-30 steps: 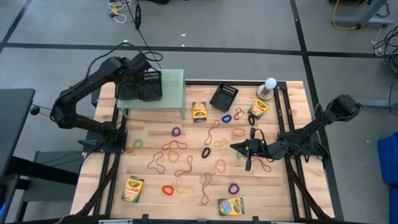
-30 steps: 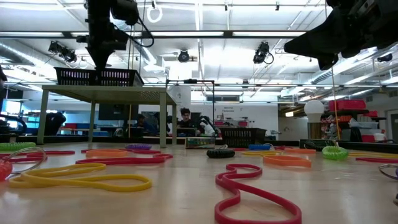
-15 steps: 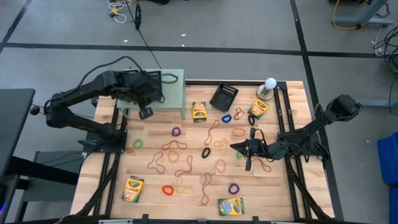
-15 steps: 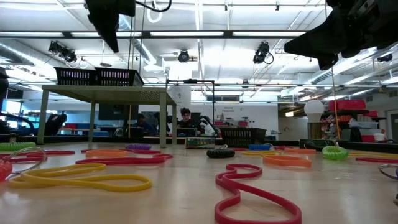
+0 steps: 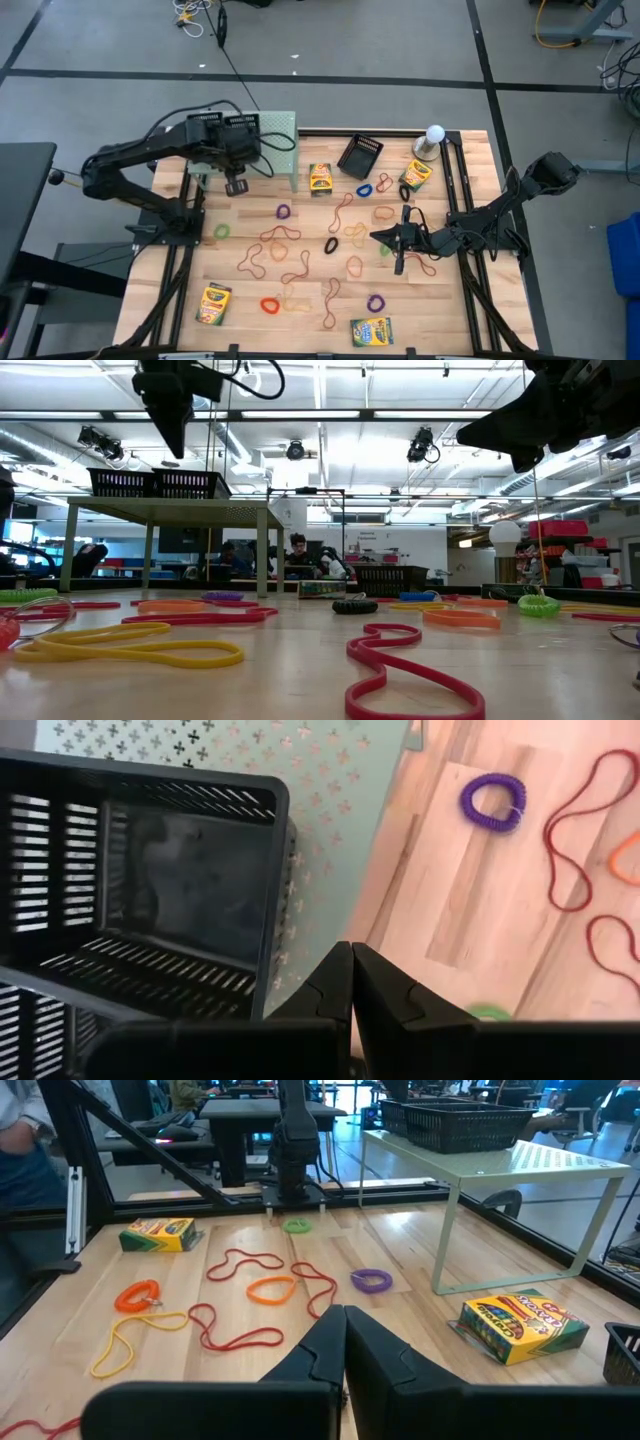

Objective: Pick & Place Office Desk Supplies
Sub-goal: Adjust the black bins on the shelf

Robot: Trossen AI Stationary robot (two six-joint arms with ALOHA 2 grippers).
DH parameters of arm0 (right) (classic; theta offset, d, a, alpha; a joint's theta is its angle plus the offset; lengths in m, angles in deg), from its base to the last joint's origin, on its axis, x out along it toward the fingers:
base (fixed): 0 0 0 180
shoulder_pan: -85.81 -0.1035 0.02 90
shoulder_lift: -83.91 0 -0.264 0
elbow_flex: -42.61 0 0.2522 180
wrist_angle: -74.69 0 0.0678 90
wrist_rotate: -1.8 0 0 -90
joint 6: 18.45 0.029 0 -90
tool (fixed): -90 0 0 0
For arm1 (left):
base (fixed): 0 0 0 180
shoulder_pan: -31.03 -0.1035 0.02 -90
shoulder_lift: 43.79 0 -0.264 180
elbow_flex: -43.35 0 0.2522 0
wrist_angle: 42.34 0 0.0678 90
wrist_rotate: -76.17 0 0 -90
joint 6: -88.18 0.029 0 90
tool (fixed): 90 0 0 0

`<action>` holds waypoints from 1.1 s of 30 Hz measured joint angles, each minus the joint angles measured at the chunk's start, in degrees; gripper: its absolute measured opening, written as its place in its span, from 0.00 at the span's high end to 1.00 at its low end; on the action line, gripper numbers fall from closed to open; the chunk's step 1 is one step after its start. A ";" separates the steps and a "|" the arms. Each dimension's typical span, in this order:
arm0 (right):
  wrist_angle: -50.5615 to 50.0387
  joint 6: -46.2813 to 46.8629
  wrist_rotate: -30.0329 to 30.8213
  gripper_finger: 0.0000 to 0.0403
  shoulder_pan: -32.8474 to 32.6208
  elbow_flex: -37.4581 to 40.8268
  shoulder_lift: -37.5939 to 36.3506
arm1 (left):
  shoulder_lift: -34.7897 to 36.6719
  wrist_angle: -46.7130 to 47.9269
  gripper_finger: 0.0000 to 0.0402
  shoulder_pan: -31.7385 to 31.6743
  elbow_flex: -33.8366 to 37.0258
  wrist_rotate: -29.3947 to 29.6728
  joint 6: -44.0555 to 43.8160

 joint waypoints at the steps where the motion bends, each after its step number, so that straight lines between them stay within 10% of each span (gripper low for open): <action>1: 0.01 0.01 0.01 0.97 0.01 0.00 0.00 | -0.38 -0.01 0.98 0.00 0.00 0.00 0.04; 33: 0.02 -0.04 0.19 0.97 0.00 0.01 0.00 | -3.27 6.05 0.98 -0.87 0.00 9.55 -1.44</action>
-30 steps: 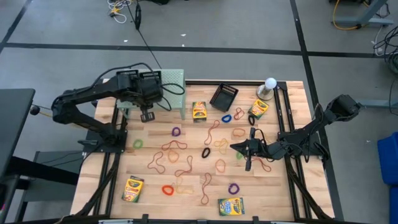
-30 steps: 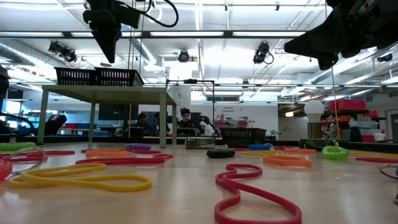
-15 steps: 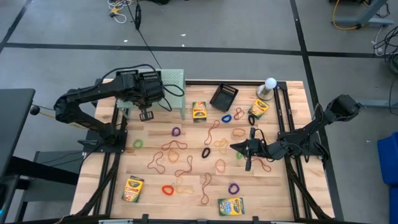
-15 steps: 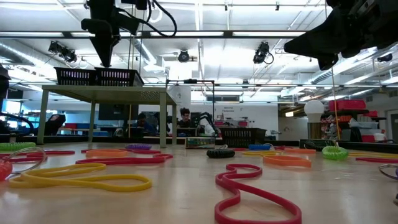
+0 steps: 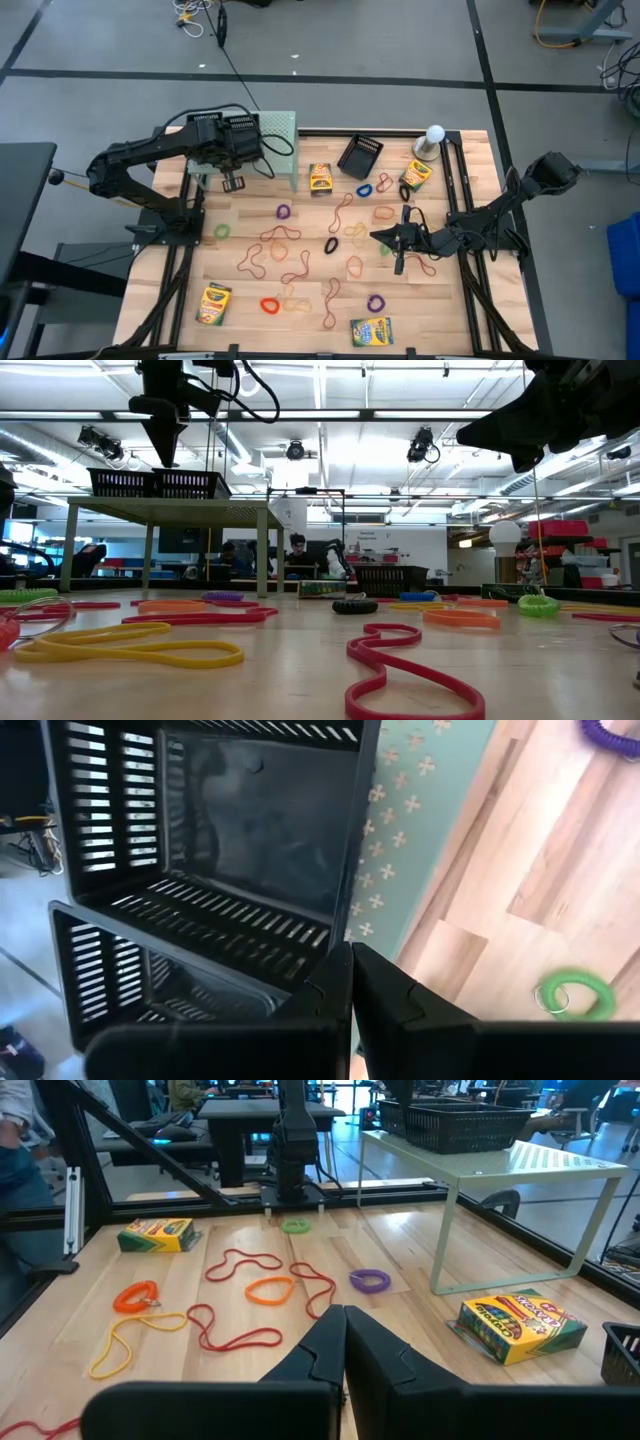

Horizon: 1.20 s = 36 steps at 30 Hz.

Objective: Pick & Place Office Desk Supplies
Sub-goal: Adjust the black bins on the shelf

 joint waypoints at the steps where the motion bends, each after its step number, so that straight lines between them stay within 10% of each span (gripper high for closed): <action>1: 0.00 0.00 0.00 0.97 -0.01 -0.01 0.00 | 0.00 0.00 0.98 0.00 0.00 0.10 -0.02; 36: 0.00 -0.02 -0.17 0.97 -0.02 0.00 0.00 | 0.07 0.85 0.98 -4.15 0.00 -2.35 2.71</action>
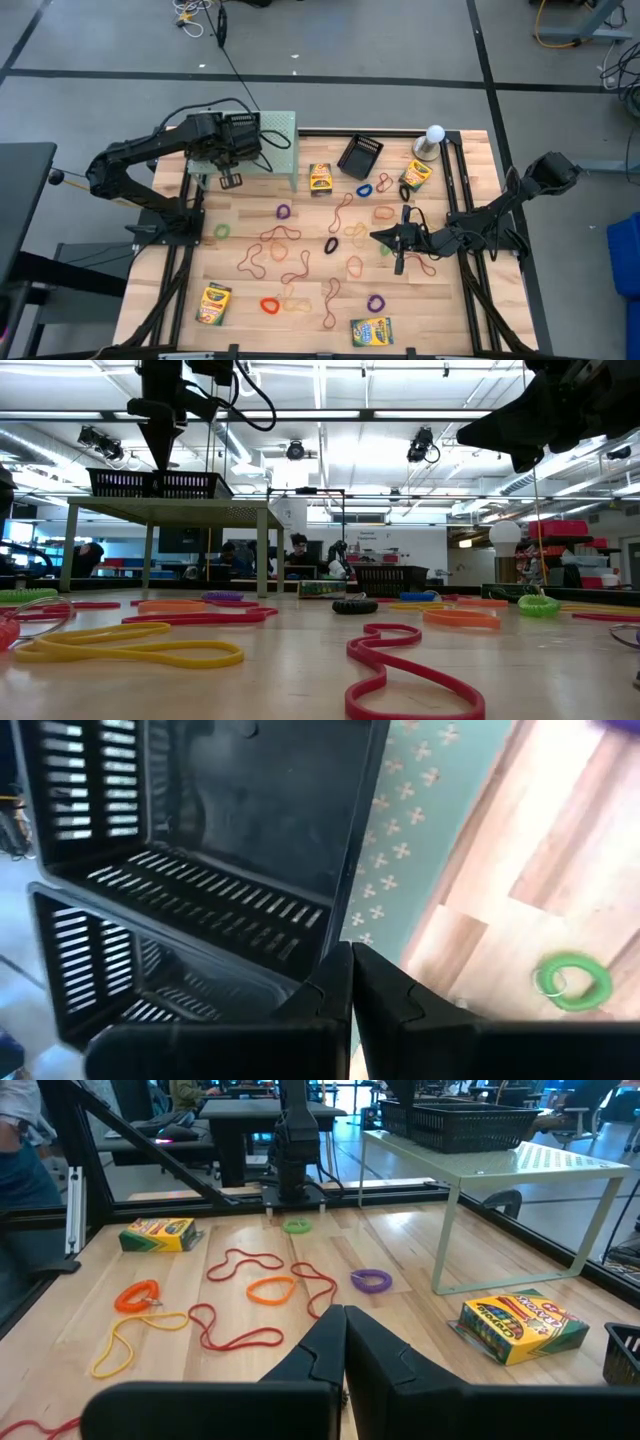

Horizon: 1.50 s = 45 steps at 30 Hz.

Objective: Pick & Place Office Desk Supplies
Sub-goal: Adjust the black bins on the shelf, then put the black bin on the shelf

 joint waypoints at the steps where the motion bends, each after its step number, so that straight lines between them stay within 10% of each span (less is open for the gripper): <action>1: 0.00 0.00 0.00 0.97 0.02 -0.02 0.00 | 0.00 0.02 0.98 0.00 0.00 0.05 0.01; 14: 0.00 0.02 0.04 0.97 0.02 0.00 0.00 | 3.44 -2.37 0.98 2.51 0.02 1.74 -2.32; 25: -0.68 0.61 0.19 0.97 0.02 -0.01 -0.01 | 12.42 -24.99 0.98 19.48 1.23 1.43 -8.90; 32: -0.66 3.05 0.16 0.97 0.02 0.00 0.00 | 16.08 -51.19 0.98 29.43 18.47 1.28 -8.85; 45: -7.06 16.32 -0.03 0.97 4.90 0.02 0.02 | 9.44 -127.98 0.98 35.83 57.03 2.41 -8.89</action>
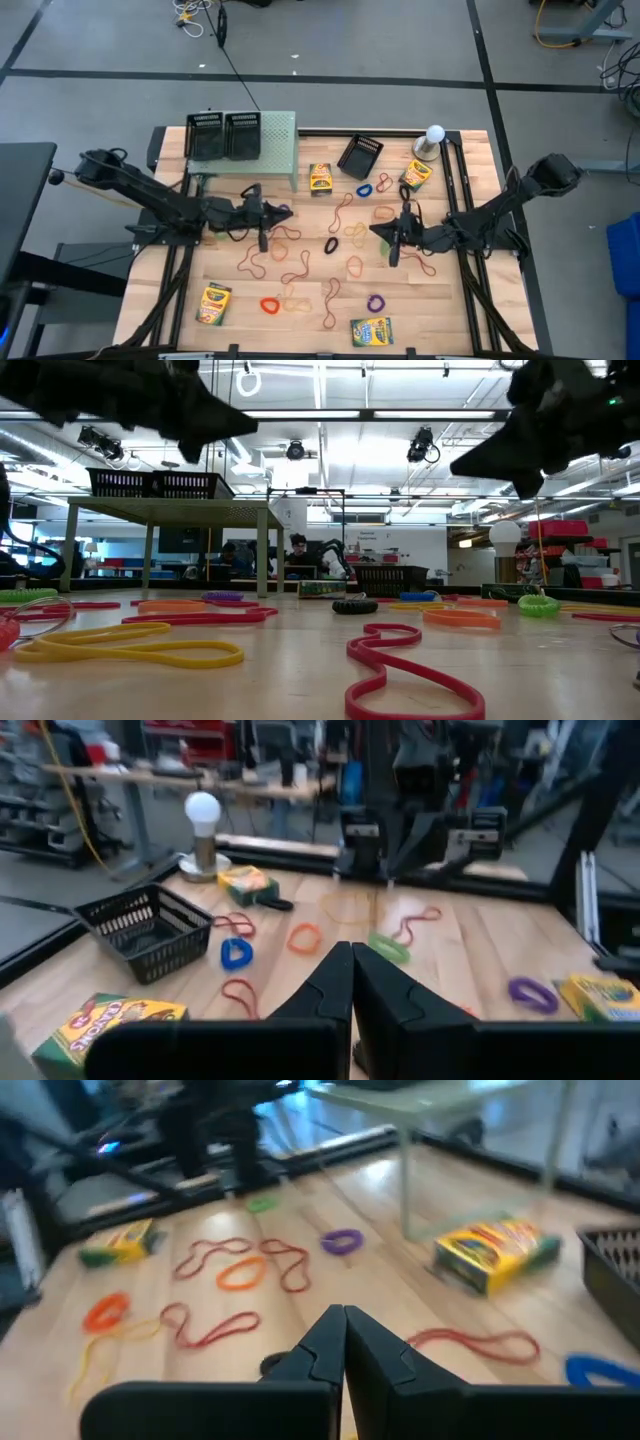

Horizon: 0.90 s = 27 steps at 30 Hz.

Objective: Pick & Place Office Desk Supplies
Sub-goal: Put the black bin on the shelf

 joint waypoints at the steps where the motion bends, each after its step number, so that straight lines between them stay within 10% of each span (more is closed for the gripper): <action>1: -0.84 2.49 0.01 0.97 0.94 -0.02 -0.02 | -1.06 -2.96 0.98 0.02 1.11 0.59 -0.18; 12: -19.66 21.71 0.08 0.95 15.28 -4.37 -0.04 | -5.63 -9.00 0.98 -0.13 3.30 8.11 -1.24; 27: -25.25 30.77 -1.96 0.62 35.40 -6.55 1.87 | -5.63 -9.00 0.98 -0.13 3.30 7.96 -1.07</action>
